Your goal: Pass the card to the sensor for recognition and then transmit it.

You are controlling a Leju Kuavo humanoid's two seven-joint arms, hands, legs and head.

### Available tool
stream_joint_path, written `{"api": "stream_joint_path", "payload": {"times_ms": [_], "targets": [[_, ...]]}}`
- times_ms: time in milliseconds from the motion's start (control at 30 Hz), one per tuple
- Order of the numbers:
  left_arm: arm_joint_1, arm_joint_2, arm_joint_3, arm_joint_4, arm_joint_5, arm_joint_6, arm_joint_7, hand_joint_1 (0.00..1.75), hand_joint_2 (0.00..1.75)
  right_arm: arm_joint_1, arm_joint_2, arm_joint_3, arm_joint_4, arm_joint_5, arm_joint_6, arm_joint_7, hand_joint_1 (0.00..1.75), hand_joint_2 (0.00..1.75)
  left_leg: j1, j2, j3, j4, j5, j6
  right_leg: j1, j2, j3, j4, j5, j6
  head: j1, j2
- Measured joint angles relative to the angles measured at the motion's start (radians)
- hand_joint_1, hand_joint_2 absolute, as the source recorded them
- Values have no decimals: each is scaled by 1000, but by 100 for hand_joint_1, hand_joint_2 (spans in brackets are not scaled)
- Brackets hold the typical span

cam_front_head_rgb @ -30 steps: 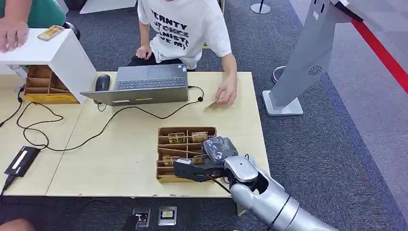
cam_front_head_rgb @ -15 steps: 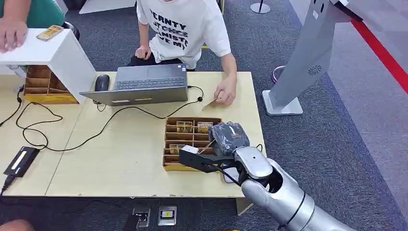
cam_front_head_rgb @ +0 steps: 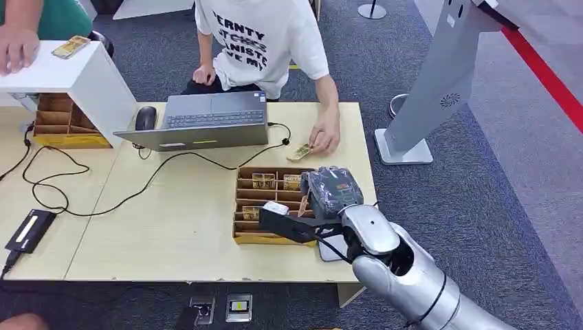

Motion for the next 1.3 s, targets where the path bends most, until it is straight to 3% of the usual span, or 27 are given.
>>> {"api": "stream_joint_path", "payload": {"times_ms": [667, 1300], "targets": [[0, 0, 10, 3, -23, -6, -10, 0, 0, -4, -16, -53, -40, -3, -22, -6, 175, 175, 0, 0, 0, 0, 0, 0, 0, 0, 0, 0, 0, 0, 0, 0], [2, -1, 10, 5, -52, -27, 6, 0, 0, -171, -16, -116, 2, -76, -68, -72, 175, 175, 0, -1, -1, 0, 0, 0, 0, -1, 0, 1, 0, 0, 0, 0]]}}
